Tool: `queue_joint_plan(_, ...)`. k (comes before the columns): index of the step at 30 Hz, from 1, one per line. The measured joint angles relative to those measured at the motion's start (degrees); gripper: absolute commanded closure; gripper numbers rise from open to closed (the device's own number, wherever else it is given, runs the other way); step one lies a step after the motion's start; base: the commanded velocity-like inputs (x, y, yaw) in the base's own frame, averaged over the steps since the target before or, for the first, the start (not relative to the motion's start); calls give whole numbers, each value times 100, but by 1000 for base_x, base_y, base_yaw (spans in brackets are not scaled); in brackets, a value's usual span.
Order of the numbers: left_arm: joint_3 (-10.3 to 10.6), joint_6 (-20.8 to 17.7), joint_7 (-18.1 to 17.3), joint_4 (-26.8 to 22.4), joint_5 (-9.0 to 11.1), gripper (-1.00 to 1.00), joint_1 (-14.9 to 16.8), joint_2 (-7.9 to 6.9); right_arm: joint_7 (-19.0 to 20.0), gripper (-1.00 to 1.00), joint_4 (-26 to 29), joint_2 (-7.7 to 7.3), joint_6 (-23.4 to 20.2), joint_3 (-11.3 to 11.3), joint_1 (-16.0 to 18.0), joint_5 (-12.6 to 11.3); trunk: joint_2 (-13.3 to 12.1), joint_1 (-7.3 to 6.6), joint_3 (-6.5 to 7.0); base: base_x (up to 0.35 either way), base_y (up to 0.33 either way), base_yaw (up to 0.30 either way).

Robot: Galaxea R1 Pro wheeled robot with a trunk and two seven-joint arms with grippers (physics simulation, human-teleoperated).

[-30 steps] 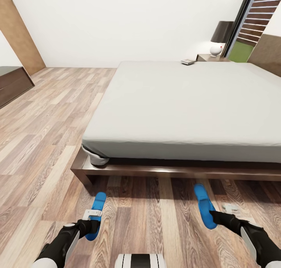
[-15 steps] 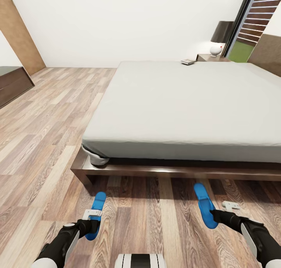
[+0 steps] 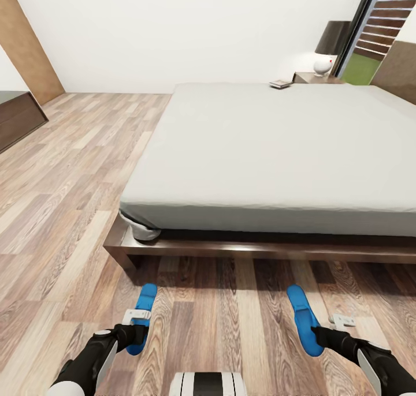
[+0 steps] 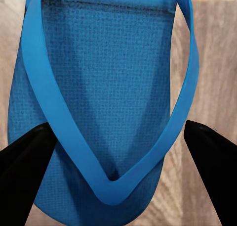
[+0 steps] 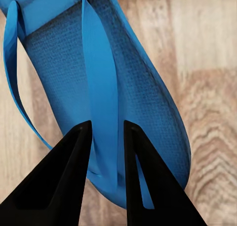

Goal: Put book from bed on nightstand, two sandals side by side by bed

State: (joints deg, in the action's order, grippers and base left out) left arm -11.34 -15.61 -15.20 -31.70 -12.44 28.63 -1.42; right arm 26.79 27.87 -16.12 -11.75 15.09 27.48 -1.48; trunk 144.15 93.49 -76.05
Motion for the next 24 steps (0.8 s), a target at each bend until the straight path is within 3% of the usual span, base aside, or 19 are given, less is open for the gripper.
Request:
queue_joint_plan(6,1,4,-2,-8,0,100,0,3,-2,100,7,3,1,-2,0,8,8,15,-133,0,0,0)
queue_joint_plan(15,4,5,-6,-16,3,100,1,2,-48,100,87,42,5,19,1,2,8,15,-133,0,0,0)
queue_joint_plan(21,6,5,-8,-18,2,100,1,3,4,100,1313,19,-11,17,-43,-5,8,15,-133,0,0,0)
queue_joint_plan(24,2,3,-9,-20,3,100,0,-3,6,100,1542,18,-9,14,-467,31,8,15,-134,0,0,0)
